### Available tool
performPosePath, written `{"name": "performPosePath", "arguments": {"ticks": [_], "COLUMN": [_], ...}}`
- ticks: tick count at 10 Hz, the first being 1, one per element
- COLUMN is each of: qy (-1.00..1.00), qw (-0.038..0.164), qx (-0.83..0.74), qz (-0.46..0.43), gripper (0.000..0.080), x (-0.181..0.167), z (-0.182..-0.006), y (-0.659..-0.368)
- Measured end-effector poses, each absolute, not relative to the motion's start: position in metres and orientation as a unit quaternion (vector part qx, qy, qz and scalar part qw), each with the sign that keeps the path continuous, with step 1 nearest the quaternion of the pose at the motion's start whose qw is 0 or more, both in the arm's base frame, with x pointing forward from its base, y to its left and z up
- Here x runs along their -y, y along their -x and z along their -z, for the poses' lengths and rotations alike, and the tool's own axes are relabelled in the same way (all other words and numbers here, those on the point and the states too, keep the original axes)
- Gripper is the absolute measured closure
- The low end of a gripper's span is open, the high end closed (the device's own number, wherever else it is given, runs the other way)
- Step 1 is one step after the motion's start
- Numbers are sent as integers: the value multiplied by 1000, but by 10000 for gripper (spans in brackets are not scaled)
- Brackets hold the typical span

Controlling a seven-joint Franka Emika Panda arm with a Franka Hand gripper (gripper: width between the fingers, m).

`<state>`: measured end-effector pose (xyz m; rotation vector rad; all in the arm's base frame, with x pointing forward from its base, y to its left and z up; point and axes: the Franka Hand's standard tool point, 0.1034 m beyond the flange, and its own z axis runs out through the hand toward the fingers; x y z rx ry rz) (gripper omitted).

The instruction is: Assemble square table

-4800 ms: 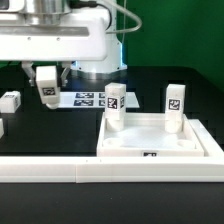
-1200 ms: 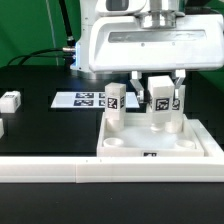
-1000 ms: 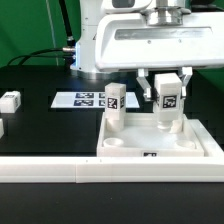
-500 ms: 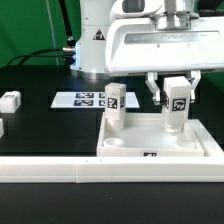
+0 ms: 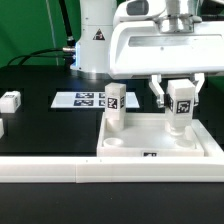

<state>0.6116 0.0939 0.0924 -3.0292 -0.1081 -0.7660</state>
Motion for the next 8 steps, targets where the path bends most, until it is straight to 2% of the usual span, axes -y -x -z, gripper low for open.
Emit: {"name": "performPosePath", "arguments": {"ticks": [5,8], "qy": [971,969], "qw": [7,7], "qx": [43,46], "qz": [237,241], "gripper": [514,514], "x": [-102,-106], "z": [-81,-80], "y": [-606,-606]}}
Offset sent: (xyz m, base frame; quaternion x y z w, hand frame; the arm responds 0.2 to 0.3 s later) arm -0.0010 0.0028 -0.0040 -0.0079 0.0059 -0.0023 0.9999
